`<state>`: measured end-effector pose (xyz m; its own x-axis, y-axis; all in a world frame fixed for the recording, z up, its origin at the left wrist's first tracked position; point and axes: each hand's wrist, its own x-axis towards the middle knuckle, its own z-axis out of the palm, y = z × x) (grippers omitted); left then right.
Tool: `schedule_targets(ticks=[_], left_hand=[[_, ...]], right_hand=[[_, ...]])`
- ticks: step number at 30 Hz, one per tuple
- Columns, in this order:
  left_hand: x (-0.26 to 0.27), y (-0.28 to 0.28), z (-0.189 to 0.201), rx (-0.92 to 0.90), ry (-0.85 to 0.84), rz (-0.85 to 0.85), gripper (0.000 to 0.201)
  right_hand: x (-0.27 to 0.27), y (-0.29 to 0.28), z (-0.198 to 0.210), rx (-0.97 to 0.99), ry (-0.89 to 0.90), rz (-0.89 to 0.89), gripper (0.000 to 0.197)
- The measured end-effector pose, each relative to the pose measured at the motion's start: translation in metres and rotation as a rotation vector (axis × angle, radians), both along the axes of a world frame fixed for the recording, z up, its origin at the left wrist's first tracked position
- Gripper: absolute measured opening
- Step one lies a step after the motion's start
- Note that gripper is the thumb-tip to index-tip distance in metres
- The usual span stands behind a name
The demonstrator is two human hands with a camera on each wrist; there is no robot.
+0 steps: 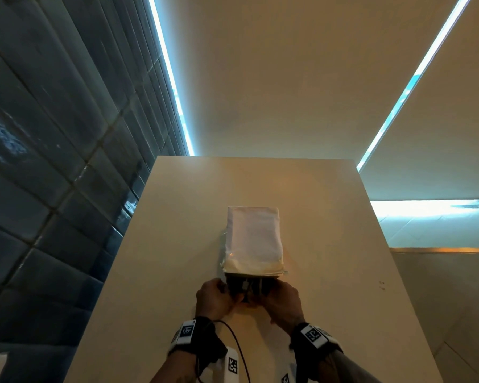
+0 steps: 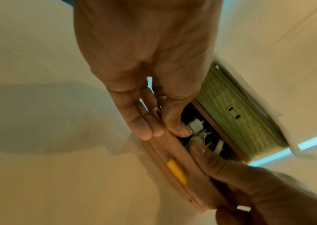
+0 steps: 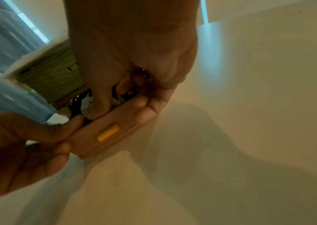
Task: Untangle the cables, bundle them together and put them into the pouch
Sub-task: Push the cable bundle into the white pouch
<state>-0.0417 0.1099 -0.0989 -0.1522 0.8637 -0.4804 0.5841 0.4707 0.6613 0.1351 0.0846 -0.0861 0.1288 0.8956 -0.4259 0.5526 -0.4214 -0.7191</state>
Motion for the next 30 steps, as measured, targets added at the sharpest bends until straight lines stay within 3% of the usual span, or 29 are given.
schedule_targets(ticks=[6,12,18,25,30], left_hand=[[0.003,0.005,0.008,-0.136,-0.238,0.265,0.037],[0.005,0.009,0.001,-0.059,-0.401,0.42,0.033],[0.006,0.008,-0.001,-0.065,-0.526,0.494,0.024],[0.008,-0.001,-0.009,-0.123,-0.64,0.556,0.021],[0.005,0.013,-0.005,-0.093,-0.614,0.551,0.024]], right_hand=[[-0.005,0.007,-0.004,-0.12,0.123,-0.226,0.011],[-0.005,0.018,-0.012,-0.14,0.297,-0.443,0.005],[0.003,0.027,-0.021,-0.235,0.436,-0.461,0.02],[0.011,0.033,-0.026,-0.269,0.443,-0.429,0.031],[0.007,0.031,-0.035,-0.234,0.519,-0.504,0.038]])
